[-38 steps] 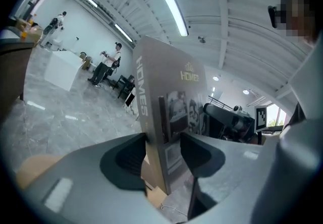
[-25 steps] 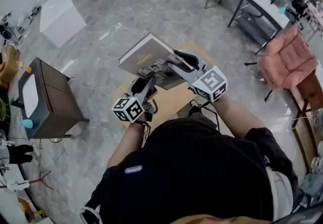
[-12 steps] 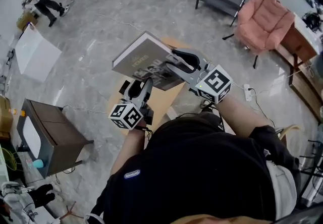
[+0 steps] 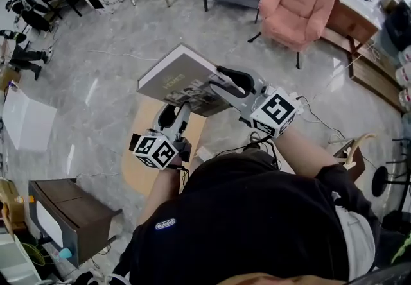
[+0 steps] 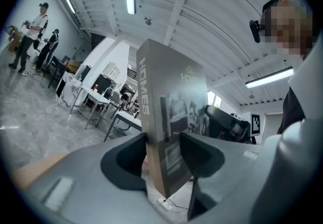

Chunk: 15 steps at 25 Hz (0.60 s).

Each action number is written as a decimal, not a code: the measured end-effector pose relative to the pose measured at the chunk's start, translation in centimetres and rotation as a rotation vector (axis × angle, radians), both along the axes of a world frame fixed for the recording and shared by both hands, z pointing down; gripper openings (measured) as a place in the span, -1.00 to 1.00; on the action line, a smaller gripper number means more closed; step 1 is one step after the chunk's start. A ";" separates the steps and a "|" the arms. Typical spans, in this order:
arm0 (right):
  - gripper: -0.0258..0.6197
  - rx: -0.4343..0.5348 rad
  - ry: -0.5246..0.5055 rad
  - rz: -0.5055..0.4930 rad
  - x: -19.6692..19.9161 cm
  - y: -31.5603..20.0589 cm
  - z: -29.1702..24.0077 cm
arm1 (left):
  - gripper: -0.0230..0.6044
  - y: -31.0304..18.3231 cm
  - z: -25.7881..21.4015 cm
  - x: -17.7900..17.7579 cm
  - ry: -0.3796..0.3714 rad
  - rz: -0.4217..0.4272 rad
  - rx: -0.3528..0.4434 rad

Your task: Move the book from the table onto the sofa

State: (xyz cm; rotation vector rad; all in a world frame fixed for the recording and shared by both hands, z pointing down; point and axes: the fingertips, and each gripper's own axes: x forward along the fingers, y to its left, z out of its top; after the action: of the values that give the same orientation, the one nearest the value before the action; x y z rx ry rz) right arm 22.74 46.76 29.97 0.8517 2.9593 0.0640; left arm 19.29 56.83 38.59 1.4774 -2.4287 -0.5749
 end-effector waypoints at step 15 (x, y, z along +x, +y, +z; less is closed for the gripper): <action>-0.36 -0.078 -0.007 0.223 0.2 -29.4 -0.7 | -0.24 -30.0 -1.1 -2.1 0.013 0.241 -0.027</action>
State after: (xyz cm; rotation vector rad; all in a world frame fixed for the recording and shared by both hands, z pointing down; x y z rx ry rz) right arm 22.98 17.32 29.27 0.5089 3.0141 -0.0382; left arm 17.21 26.84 37.49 1.7158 -2.1954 -0.4947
